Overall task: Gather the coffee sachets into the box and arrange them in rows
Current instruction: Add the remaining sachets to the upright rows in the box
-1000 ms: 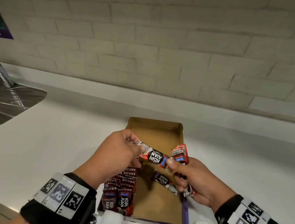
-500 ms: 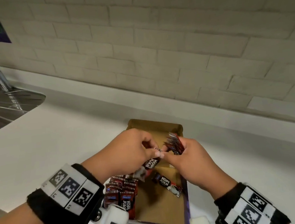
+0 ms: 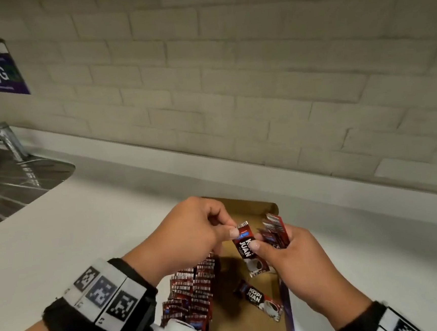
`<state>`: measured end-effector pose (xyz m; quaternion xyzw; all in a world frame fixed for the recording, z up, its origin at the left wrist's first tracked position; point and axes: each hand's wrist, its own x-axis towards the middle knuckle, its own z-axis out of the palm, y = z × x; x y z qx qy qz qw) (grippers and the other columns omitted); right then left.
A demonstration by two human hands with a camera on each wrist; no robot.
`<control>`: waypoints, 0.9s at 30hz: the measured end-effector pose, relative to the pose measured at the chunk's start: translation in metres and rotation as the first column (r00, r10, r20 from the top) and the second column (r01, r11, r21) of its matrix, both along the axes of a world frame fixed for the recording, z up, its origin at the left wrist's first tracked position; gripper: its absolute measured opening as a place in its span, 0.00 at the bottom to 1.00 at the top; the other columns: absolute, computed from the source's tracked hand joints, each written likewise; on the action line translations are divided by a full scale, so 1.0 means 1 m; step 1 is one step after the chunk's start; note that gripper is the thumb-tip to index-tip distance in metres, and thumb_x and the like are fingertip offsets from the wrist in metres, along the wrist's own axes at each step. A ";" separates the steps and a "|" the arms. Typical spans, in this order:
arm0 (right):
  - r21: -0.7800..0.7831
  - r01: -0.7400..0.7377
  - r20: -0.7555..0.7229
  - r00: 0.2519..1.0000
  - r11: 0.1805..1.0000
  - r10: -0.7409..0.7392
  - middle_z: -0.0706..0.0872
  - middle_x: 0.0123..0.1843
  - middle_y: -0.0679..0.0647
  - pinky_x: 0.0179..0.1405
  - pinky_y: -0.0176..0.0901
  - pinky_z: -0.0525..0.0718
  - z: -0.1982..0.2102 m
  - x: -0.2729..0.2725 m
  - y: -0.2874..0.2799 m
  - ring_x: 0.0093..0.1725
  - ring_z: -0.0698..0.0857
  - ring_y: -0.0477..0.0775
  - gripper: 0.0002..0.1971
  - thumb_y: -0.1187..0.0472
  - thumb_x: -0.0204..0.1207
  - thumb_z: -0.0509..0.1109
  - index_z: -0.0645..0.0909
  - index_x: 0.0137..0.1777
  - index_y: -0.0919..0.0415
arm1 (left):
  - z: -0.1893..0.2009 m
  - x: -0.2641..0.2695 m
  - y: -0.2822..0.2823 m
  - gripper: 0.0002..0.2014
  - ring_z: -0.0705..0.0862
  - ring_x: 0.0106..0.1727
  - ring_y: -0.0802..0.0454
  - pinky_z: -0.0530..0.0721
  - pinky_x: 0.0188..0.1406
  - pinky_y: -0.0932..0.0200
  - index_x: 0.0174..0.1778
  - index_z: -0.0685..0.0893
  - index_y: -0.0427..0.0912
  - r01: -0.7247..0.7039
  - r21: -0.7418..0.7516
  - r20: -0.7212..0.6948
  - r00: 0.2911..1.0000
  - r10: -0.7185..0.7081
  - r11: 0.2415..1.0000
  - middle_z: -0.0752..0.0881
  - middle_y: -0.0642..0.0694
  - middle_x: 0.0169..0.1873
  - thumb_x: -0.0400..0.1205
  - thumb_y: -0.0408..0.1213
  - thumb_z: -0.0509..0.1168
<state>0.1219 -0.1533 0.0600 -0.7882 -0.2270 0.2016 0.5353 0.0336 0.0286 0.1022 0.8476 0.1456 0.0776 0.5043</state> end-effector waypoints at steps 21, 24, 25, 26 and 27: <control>0.065 0.050 0.090 0.994 0.997 -0.056 0.86 0.28 0.44 0.32 0.43 0.77 -0.006 0.004 0.027 0.26 0.80 0.44 0.08 0.50 0.80 0.77 0.88 0.43 0.54 | 0.018 0.039 0.016 0.04 0.81 0.30 0.67 0.74 0.30 0.72 0.41 0.88 0.53 0.277 0.560 -0.193 0.960 -0.203 0.781 0.86 0.59 0.31 0.79 0.44 0.76; 0.108 0.136 0.002 0.991 0.985 -0.137 0.92 0.36 0.43 0.44 0.48 0.85 -0.021 0.008 0.026 0.38 0.88 0.46 0.02 0.54 0.79 0.77 0.90 0.47 0.49 | 0.011 0.056 0.023 0.04 0.81 0.31 0.65 0.74 0.31 0.66 0.41 0.89 0.52 0.295 0.600 -0.231 0.954 -0.192 0.744 0.86 0.58 0.30 0.76 0.43 0.78; 0.119 0.162 -0.073 0.985 0.980 -0.154 0.92 0.36 0.42 0.43 0.47 0.84 -0.024 0.008 0.023 0.37 0.86 0.47 0.01 0.56 0.79 0.76 0.89 0.48 0.48 | 0.005 0.062 0.026 0.04 0.80 0.30 0.65 0.73 0.30 0.66 0.42 0.90 0.51 0.306 0.601 -0.255 0.949 -0.185 0.738 0.85 0.59 0.30 0.76 0.42 0.78; 0.119 0.178 -0.164 0.974 0.977 -0.158 0.91 0.36 0.43 0.38 0.45 0.82 -0.028 0.008 0.020 0.33 0.83 0.46 0.03 0.58 0.79 0.75 0.89 0.49 0.49 | -0.001 0.066 0.028 0.04 0.80 0.30 0.65 0.72 0.29 0.67 0.43 0.91 0.50 0.320 0.594 -0.282 0.942 -0.181 0.738 0.84 0.59 0.29 0.76 0.42 0.78; 0.117 0.189 -0.257 0.954 0.975 -0.154 0.92 0.38 0.46 0.31 0.43 0.77 -0.032 0.007 0.016 0.28 0.79 0.46 0.05 0.61 0.80 0.73 0.88 0.52 0.51 | -0.008 0.070 0.030 0.04 0.80 0.31 0.65 0.71 0.28 0.68 0.43 0.91 0.49 0.331 0.581 -0.304 0.936 -0.179 0.743 0.84 0.59 0.29 0.76 0.41 0.78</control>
